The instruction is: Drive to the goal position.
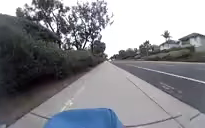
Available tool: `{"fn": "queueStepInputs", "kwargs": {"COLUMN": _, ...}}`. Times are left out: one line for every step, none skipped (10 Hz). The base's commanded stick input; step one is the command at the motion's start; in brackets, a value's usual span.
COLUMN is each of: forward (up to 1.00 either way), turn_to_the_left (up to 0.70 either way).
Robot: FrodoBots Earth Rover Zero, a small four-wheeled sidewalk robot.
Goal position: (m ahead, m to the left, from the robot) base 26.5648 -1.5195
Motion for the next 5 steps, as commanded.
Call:
{"fn": "queueStepInputs", "kwargs": {"forward": 1.0, "turn_to_the_left": 0.0}}
{"fn": "queueStepInputs", "kwargs": {"forward": 1.0, "turn_to_the_left": 0.0}}
{"fn": "queueStepInputs", "kwargs": {"forward": 1.0, "turn_to_the_left": 0.0}}
{"fn": "queueStepInputs", "kwargs": {"forward": 1.0, "turn_to_the_left": 0.0}}
{"fn": "queueStepInputs", "kwargs": {"forward": 1.0, "turn_to_the_left": 0.0}}
